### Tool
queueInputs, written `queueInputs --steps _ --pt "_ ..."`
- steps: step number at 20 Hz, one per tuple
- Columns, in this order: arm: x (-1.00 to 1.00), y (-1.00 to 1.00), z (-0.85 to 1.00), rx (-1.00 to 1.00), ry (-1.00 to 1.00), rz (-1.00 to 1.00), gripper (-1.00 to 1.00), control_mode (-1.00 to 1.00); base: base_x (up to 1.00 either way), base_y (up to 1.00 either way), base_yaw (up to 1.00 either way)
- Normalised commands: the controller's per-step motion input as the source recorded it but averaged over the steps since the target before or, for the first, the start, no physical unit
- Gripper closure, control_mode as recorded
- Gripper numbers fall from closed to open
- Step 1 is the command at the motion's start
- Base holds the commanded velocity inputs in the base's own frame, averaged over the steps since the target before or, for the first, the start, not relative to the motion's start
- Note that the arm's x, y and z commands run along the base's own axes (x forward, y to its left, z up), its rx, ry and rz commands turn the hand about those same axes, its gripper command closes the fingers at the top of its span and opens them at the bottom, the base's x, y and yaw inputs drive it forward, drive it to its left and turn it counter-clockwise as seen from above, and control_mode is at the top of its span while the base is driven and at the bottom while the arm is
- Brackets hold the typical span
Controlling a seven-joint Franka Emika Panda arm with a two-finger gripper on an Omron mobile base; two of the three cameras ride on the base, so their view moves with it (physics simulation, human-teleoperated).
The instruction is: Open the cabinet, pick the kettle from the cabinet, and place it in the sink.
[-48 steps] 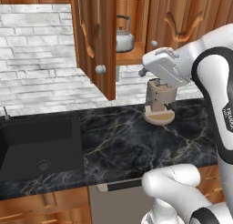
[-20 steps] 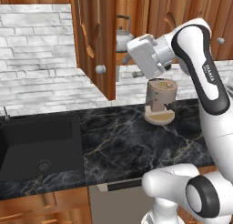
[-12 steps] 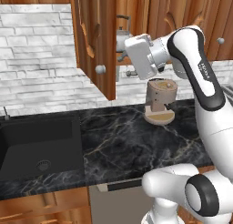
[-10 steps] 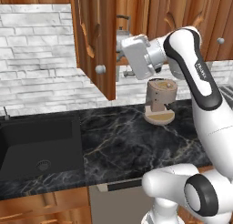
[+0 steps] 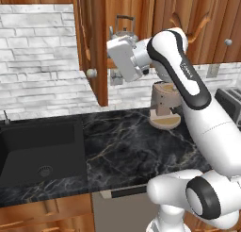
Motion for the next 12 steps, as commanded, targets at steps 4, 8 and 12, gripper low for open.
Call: queueInputs --steps 4,8,12 --pt "0.08 0.54 -0.01 0.00 0.00 0.00 -1.00 -1.00 0.00 0.00 0.00" --pt "0.04 0.62 -0.05 0.00 0.00 0.00 -1.00 -1.00 0.00 0.00 0.00" --pt "0.01 0.44 -0.07 0.00 0.00 -0.01 -1.00 -1.00 0.00 0.00 0.00"
